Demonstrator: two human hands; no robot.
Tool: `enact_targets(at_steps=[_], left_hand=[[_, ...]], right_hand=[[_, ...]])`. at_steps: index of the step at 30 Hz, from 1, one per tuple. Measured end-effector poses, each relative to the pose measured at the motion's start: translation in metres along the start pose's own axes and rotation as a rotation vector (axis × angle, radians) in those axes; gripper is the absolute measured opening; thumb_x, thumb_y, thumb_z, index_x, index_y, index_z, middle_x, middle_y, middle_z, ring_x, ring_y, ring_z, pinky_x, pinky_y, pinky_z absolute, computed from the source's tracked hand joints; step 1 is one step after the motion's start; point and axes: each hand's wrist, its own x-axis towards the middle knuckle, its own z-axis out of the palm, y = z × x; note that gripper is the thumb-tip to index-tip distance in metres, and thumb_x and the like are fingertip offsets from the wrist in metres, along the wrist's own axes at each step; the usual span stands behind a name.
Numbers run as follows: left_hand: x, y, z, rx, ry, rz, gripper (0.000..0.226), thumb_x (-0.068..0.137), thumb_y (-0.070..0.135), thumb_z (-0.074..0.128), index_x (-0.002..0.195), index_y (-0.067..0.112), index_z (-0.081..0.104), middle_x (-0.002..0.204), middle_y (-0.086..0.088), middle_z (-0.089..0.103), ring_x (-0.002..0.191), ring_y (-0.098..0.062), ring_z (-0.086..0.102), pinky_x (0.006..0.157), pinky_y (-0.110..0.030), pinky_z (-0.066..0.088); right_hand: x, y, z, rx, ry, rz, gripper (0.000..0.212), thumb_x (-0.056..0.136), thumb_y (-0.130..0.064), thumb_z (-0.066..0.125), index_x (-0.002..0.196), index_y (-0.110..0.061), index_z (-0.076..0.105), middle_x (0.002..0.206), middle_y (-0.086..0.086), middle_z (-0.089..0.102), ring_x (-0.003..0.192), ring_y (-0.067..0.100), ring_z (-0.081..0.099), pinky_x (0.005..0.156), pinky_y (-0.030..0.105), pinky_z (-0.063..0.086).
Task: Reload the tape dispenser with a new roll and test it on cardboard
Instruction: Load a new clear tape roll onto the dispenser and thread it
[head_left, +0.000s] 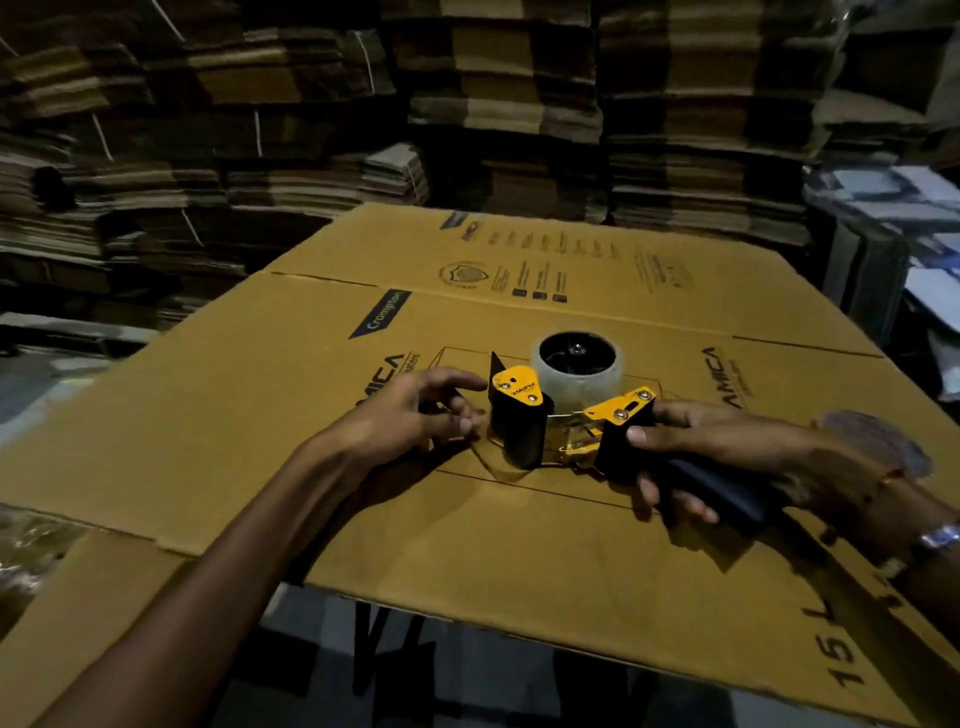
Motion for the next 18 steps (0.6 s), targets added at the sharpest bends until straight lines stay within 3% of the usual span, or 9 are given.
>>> enact_targets(at_steps=[3,7,11,15,18], left_hand=[[-0.002,0.017,-0.005,-0.007,0.051,-0.085,0.033,0.092,0.000,0.060,0.120,0.017,0.064,0.096,-0.003,0.067,0.085,-0.012,0.064,0.066,-0.019,0.050],[-0.004,0.041,-0.006,-0.079,0.118,-0.181,0.015,0.093,-0.004,0.056,0.097,0.002,0.068,0.094,-0.009,0.067,0.084,-0.023,0.062,0.069,-0.029,0.054],[-0.005,0.068,0.000,-0.061,0.167,-0.243,0.012,0.088,-0.003,0.063,0.085,0.007,0.069,0.106,-0.017,0.067,0.090,-0.026,0.069,0.071,-0.029,0.055],[-0.016,0.081,0.009,-0.067,0.140,-0.329,0.011,0.089,0.001,0.064,0.087,0.011,0.070,0.102,-0.013,0.070,0.094,-0.028,0.069,0.070,-0.028,0.056],[-0.024,0.087,0.015,-0.105,0.083,-0.335,0.007,0.088,-0.001,0.064,0.091,0.002,0.069,0.095,-0.019,0.070,0.081,-0.032,0.069,0.072,-0.043,0.058]], right_hand=[[-0.003,-0.008,-0.002,0.022,0.021,0.026,0.037,0.092,-0.024,0.065,0.128,-0.021,0.054,0.078,0.018,0.063,0.049,0.020,0.057,0.042,0.028,0.050],[-0.013,-0.034,0.006,0.042,0.021,0.083,0.041,0.092,-0.021,0.065,0.131,-0.021,0.051,0.074,0.013,0.060,0.050,0.019,0.056,0.042,0.028,0.049],[-0.034,-0.056,0.014,0.025,0.042,0.119,0.041,0.092,-0.021,0.068,0.129,-0.024,0.050,0.073,0.013,0.061,0.052,0.022,0.057,0.047,0.030,0.051],[-0.063,-0.065,0.019,0.011,0.083,0.123,0.043,0.092,-0.020,0.068,0.128,-0.029,0.048,0.071,0.013,0.060,0.052,0.024,0.058,0.049,0.033,0.051],[-0.087,-0.068,0.020,0.002,0.116,0.104,0.043,0.093,-0.019,0.068,0.129,-0.029,0.047,0.070,0.015,0.060,0.052,0.027,0.058,0.050,0.034,0.052]])
